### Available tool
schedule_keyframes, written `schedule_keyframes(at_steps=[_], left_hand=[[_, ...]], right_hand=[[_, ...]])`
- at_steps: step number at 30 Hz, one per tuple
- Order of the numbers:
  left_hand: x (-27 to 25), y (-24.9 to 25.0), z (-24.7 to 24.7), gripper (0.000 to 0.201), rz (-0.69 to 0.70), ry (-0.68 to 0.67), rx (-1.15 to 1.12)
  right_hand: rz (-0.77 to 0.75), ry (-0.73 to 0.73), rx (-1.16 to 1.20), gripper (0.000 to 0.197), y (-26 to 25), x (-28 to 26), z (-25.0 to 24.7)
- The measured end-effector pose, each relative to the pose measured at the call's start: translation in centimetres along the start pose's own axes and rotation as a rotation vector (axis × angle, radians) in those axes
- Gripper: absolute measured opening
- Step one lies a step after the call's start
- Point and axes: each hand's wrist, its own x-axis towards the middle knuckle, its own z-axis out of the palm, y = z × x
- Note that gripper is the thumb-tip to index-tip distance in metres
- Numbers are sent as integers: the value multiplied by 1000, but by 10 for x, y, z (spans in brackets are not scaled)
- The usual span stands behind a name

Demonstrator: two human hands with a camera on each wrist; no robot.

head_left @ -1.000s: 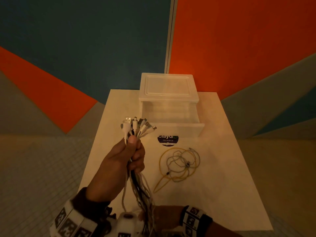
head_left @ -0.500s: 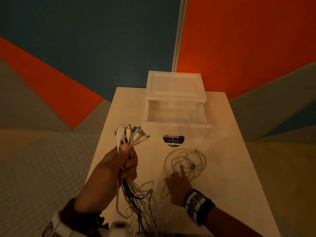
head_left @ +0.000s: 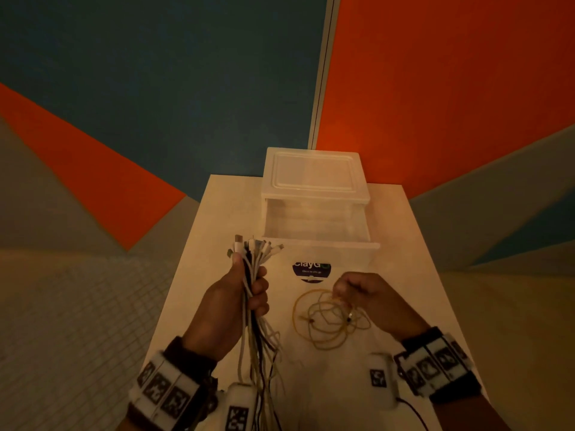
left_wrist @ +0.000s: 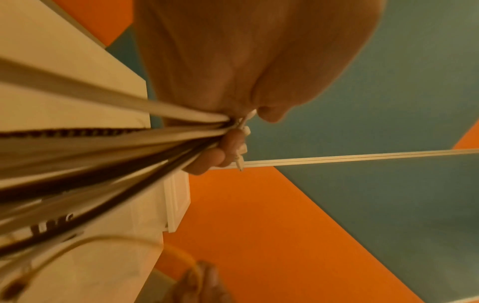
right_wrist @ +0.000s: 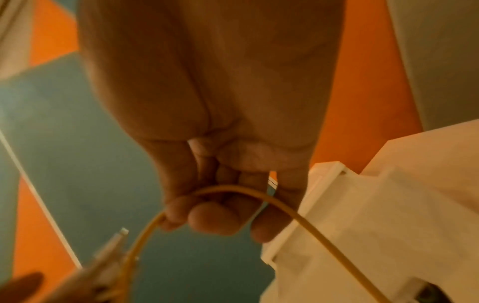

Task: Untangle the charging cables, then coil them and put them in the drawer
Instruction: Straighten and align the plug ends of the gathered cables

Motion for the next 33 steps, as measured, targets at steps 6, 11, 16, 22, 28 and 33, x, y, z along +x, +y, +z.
schedule_keyframes(at_steps=[6, 11, 16, 22, 28, 33], left_hand=[[18, -15, 12, 45, 7, -4, -40], [26, -25, 16, 32, 43, 11, -8], [28, -30, 28, 33, 26, 14, 8], [27, -27, 26, 57, -48, -83, -94], [25, -29, 27, 23, 23, -40, -27], [21, -30, 29, 25, 63, -59, 54]], right_hand=[[-54, 75, 42, 27, -31, -18, 0], [-209, 223, 247, 25, -62, -30, 7], [-234, 144, 34, 20, -59, -31, 46], [-267, 77, -419, 19, -32, -36, 74], [-219, 7, -489, 19, -18, -44, 70], [-164, 27, -395, 15, -21, -42, 61]])
